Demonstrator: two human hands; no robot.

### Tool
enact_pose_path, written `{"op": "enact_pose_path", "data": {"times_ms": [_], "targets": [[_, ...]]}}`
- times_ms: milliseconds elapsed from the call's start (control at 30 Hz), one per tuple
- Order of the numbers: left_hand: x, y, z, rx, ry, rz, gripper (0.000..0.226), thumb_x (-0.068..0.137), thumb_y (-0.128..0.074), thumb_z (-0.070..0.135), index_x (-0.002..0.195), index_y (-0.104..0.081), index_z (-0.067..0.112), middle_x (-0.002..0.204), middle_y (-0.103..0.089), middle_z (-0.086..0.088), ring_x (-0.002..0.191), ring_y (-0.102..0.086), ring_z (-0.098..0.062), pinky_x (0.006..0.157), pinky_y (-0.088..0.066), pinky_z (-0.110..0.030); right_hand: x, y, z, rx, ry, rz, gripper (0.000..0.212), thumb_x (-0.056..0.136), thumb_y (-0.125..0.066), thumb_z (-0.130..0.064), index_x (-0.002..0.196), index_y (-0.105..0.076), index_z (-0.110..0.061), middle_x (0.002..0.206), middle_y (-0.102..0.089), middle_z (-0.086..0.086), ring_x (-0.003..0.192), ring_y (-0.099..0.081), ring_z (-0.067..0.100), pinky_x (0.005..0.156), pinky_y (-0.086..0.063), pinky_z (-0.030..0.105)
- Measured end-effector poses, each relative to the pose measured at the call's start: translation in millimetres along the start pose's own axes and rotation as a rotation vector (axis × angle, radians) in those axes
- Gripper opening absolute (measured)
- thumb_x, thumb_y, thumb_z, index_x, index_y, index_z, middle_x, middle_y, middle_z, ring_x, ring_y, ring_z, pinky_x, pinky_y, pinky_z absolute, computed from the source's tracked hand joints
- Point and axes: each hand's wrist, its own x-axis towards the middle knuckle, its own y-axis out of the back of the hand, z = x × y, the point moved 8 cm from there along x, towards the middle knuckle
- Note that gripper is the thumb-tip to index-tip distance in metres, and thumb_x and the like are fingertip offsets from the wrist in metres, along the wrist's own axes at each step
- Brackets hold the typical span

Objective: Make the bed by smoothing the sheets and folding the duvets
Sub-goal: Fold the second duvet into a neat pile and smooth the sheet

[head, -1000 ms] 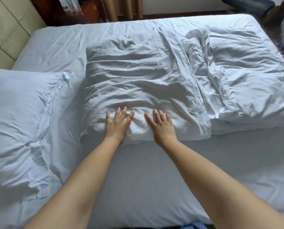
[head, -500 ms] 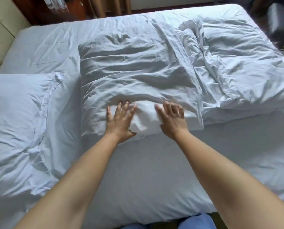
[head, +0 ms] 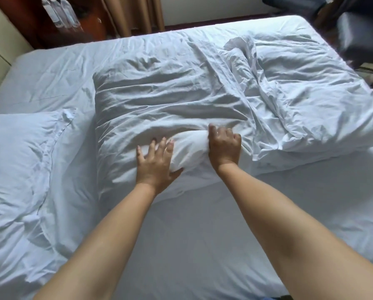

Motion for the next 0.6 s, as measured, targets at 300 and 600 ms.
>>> {"op": "enact_pose_path", "data": {"times_ms": [300, 600], "targets": [[24, 46, -27, 0.070, 0.115, 0.239, 0.073, 0.086, -0.033, -0.005, 0.146, -0.013, 0.030, 0.141, -0.048, -0.018, 0.121, -0.054, -0.041, 0.082, -0.047, -0.064, 51, 73, 2, -0.004, 0.230, 0.380, 0.015, 0.073, -0.059, -0.005, 0.076, -0.060, -0.019, 0.068, -0.055, 0.003, 0.061, -0.054, 0.024, 0.059, -0.036, 0.033], [-34, -60, 17, 0.051, -0.015, -0.107, 0.128, 0.045, -0.076, 0.011, 0.147, -0.003, 0.039, 0.156, -0.024, -0.011, 0.142, -0.021, -0.034, 0.110, -0.008, -0.063, -54, -40, 22, -0.092, 0.325, 0.041, 0.028, 0.071, -0.044, -0.011, 0.097, -0.049, -0.022, 0.078, -0.058, 0.007, 0.077, -0.042, 0.026, 0.074, -0.030, 0.041]]}}
